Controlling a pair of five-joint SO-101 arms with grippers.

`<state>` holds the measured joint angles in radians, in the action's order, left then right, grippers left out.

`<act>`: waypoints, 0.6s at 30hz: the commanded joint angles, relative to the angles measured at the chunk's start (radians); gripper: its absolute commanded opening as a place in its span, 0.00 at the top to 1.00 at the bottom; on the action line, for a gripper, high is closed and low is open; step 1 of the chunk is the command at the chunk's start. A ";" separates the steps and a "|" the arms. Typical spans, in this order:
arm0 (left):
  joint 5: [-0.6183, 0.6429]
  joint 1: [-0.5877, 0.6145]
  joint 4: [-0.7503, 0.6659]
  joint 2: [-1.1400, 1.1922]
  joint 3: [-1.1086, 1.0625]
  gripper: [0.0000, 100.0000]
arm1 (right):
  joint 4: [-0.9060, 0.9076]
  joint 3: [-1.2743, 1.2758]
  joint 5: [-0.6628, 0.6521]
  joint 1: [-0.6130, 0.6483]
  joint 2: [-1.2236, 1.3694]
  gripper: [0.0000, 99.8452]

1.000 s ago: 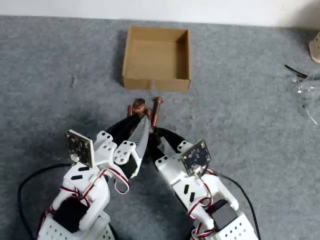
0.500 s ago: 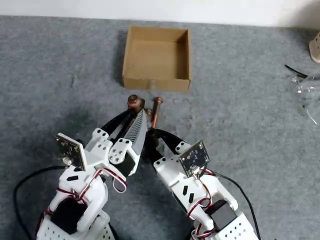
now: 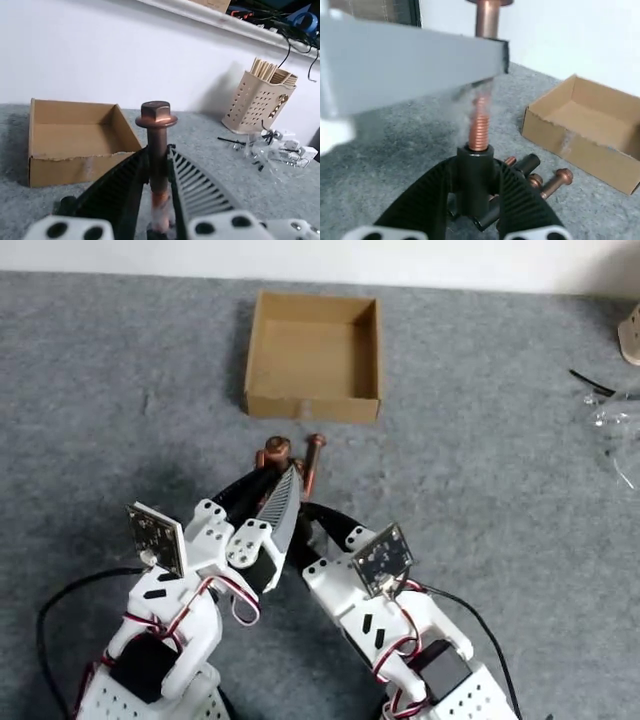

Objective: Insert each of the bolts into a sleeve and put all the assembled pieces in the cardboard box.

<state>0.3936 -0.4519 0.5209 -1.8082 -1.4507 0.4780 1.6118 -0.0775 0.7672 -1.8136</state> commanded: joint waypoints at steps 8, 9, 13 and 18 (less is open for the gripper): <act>0.006 -0.018 0.035 -0.013 0.002 0.99 | -0.031 -0.021 -0.072 0.015 -0.021 1.00; 0.006 -0.018 0.049 -0.013 0.005 0.99 | -0.031 -0.021 -0.072 0.015 -0.021 1.00; 0.005 -0.016 0.064 -0.013 -0.001 0.99 | -0.033 -0.018 -0.074 0.015 -0.021 1.00; 0.005 -0.016 0.075 -0.016 -0.012 0.99 | -0.033 -0.022 -0.074 0.013 -0.021 1.00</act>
<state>0.3966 -0.4626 0.5838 -1.8174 -1.4569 0.4780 1.6118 -0.1373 0.7702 -1.8136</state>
